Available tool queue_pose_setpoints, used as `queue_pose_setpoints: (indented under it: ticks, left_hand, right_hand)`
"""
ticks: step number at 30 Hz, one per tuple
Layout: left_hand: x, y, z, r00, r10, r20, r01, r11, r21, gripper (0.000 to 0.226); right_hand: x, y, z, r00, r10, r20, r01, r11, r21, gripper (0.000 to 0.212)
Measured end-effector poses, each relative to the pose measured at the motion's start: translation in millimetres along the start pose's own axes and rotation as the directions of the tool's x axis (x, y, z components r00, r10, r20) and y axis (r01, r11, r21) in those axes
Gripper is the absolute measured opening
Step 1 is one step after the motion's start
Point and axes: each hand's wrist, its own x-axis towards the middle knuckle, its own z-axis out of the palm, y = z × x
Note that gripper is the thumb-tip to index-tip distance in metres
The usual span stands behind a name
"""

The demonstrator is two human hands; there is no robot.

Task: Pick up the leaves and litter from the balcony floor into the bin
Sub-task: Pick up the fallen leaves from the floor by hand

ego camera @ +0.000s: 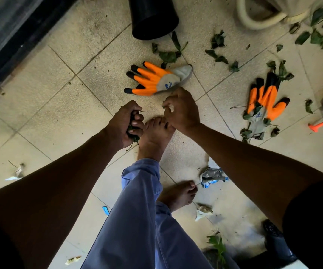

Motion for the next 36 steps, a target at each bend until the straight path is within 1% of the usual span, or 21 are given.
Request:
queue_pose_setpoints:
  ticks: [2, 3, 4, 5, 7, 9, 10, 12, 14, 16, 17, 18, 19, 20, 22, 24, 26, 29, 31, 33, 36]
  left_hand:
    - [20.4, -6.9, -4.5, 0.998, -0.010, -0.057, 0.006, 0.998, -0.068, 0.037]
    - [17.1, -5.2, -2.2, 0.998, -0.044, -0.052, 0.042, 0.998, -0.051, 0.036]
    - [18.2, -9.2, -6.4, 0.992, -0.060, -0.108, 0.056, 0.998, -0.039, 0.034]
    - [20.4, -10.5, -8.0, 0.991, -0.066, -0.116, 0.058, 0.996, -0.072, 0.033]
    - [20.6, -6.3, -11.2, 0.996, -0.067, -0.066, 0.060, 0.994, -0.093, 0.032]
    - [16.8, -3.6, -11.4, 0.997, -0.062, -0.055, 0.055, 0.991, -0.123, 0.033]
    - [17.6, -3.9, -13.4, 0.997, -0.063, -0.035, 0.058, 0.988, -0.146, 0.034]
    - [11.4, -1.4, -11.4, 0.997, -0.082, -0.011, 0.078, 0.976, -0.202, 0.036]
    - [5.9, -0.7, -11.9, 0.997, -0.082, 0.006, 0.081, 0.966, -0.245, 0.039]
    - [-4.1, 1.5, -7.7, 0.998, -0.070, 0.005, 0.069, 0.961, -0.267, 0.041]
    - [-9.5, 4.2, -5.8, 0.998, -0.059, 0.000, 0.057, 0.960, -0.274, 0.041]
    - [-15.6, 6.4, -3.2, 0.999, -0.043, 0.000, 0.042, 0.956, -0.291, 0.040]
    - [-24.2, 8.8, -0.1, 1.000, -0.026, 0.005, 0.026, 0.948, -0.318, 0.038]
    - [-33.2, 11.9, 2.7, 1.000, -0.008, 0.014, 0.013, 0.933, -0.359, 0.037]
    - [-52.6, 16.4, 6.0, 0.998, 0.059, 0.036, -0.037, 0.892, -0.450, 0.040]
    - [-78.4, 18.7, 8.8, 0.989, 0.141, 0.048, -0.092, 0.831, -0.549, 0.041]
    - [-105.7, 18.7, 11.7, 0.974, 0.221, 0.051, -0.134, 0.742, -0.657, 0.035]
    - [-165.3, 18.2, 13.4, 0.937, 0.343, 0.068, -0.159, 0.590, -0.792, 0.029]
    - [-208.0, 17.5, 14.2, 0.912, 0.408, 0.040, -0.188, 0.502, -0.844, 0.028]
    - [-255.8, 12.5, 11.9, 0.897, 0.443, -0.005, -0.207, 0.410, -0.888, 0.028]
    - [-317.8, -2.7, 8.5, 0.885, 0.459, -0.082, -0.254, 0.328, -0.910, 0.030]
  right_hand:
    - [-2.8, -0.8, 4.8, 0.999, -0.041, 0.014, 0.042, 0.998, -0.051, 0.006]
    - [-3.4, -0.4, 6.4, 0.998, -0.061, 0.023, 0.063, 0.994, -0.088, 0.005]
    - [-2.6, -1.0, 7.6, 0.997, -0.075, 0.026, 0.078, 0.989, -0.124, 0.005]
    - [0.1, -1.3, 8.3, 0.996, -0.085, 0.028, 0.088, 0.984, -0.158, 0.005]
    - [6.9, -3.3, 7.6, 0.990, -0.133, 0.048, 0.140, 0.964, -0.225, 0.006]
    - [12.4, -6.1, 6.1, 0.980, -0.164, 0.112, 0.189, 0.944, -0.271, 0.015]
    - [12.5, -7.6, 5.1, 0.977, -0.166, 0.130, 0.197, 0.939, -0.282, 0.015]
    - [9.3, -8.9, 4.3, 0.983, -0.140, 0.114, 0.169, 0.940, -0.298, 0.012]
    - [5.3, -10.5, 4.0, 0.997, -0.038, 0.070, 0.055, 0.962, -0.269, 0.014]
    - [3.8, -15.7, 2.2, 0.986, 0.165, 0.023, -0.158, 0.971, -0.180, 0.017]
    - [3.4, -21.3, -0.5, 0.957, 0.290, 0.010, -0.288, 0.953, -0.090, 0.017]
    - [1.5, -29.1, -3.9, 0.914, 0.406, 0.018, -0.406, 0.913, 0.037, 0.014]
    - [-1.9, -40.5, -10.6, 0.876, 0.481, 0.041, -0.480, 0.859, 0.179, 0.012]
    - [-7.5, -54.6, -18.7, 0.856, 0.513, 0.068, -0.507, 0.805, 0.307, 0.012]
    - [-27.0, -91.7, -42.9, 0.848, 0.509, 0.146, -0.499, 0.676, 0.542, 0.015]
    - [-55.3, -136.0, -76.4, 0.859, 0.449, 0.247, -0.457, 0.452, 0.766, 0.022]
    - [-83.8, -174.8, -109.1, 0.885, 0.357, 0.300, -0.402, 0.256, 0.879, 0.027]
    - [-122.5, -225.3, -152.7, 0.924, 0.219, 0.313, -0.331, 0.051, 0.942, 0.028]
    - [-141.6, -256.1, -173.9, 0.938, 0.222, 0.265, -0.272, 0.001, 0.962, 0.028]
    - [-161.3, -299.3, -192.3, 0.945, 0.255, 0.204, -0.223, 0.050, 0.974, 0.030]
    - [-186.3, -368.4, -208.6, 0.954, 0.277, 0.115, -0.151, 0.112, 0.982, 0.028]
